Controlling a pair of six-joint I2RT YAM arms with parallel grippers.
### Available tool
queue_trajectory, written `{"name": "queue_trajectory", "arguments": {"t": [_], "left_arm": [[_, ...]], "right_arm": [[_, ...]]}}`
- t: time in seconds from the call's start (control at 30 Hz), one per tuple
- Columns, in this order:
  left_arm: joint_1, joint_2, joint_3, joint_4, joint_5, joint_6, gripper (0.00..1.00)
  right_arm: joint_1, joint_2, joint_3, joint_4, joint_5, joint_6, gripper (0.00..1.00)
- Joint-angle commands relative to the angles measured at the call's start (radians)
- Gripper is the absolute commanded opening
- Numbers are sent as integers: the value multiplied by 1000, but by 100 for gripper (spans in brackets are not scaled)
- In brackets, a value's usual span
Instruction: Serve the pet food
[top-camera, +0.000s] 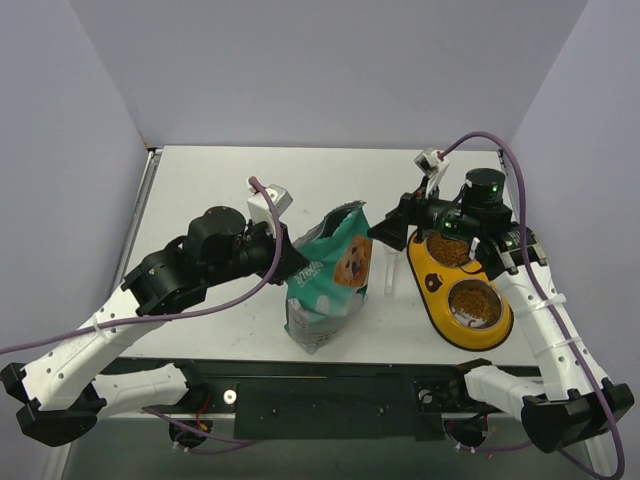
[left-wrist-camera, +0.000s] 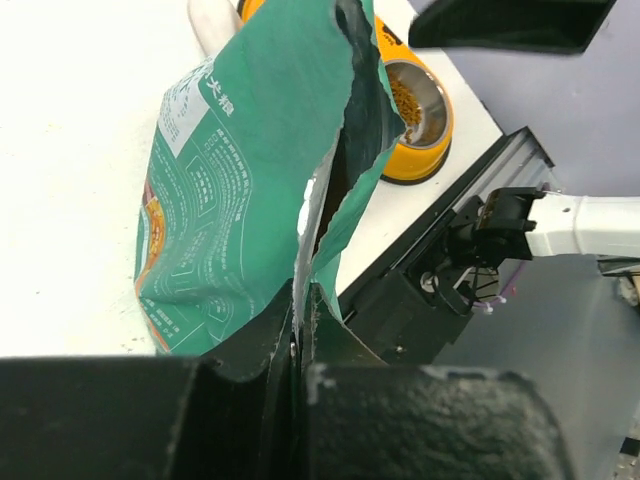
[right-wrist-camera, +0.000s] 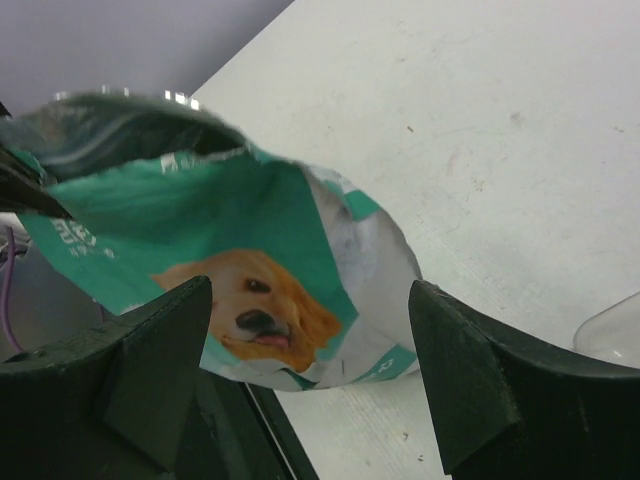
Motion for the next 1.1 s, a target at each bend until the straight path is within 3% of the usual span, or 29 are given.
{"name": "queue_trajectory", "arguments": {"t": [0.0, 0.23, 0.47, 0.6, 0.63, 0.67, 0.73, 0.87, 1.07], "left_arm": [[4, 0, 131, -13, -30, 71, 0], [58, 31, 169, 2, 163, 106, 0], [72, 28, 134, 23, 185, 73, 0], [81, 28, 135, 33, 115, 21, 0], [82, 26, 135, 31, 69, -10, 0], [82, 26, 143, 27, 43, -25, 0], [82, 24, 158, 37, -49, -76, 0], [95, 23, 172, 135, -59, -116, 0], [207, 83, 184, 86, 143, -95, 0]], "right_arm": [[31, -35, -96, 146, -89, -34, 75], [71, 99, -13, 154, -160, -124, 65], [107, 158, 67, 97, -235, -161, 64], [137, 111, 15, 155, -215, -134, 48], [140, 104, 0, 190, -204, -91, 37], [142, 89, -29, 259, -186, -9, 30], [140, 60, -57, 336, -87, 73, 0], [150, -59, -88, 219, 197, 183, 0], [196, -303, -251, 181, 454, 248, 0]]}}
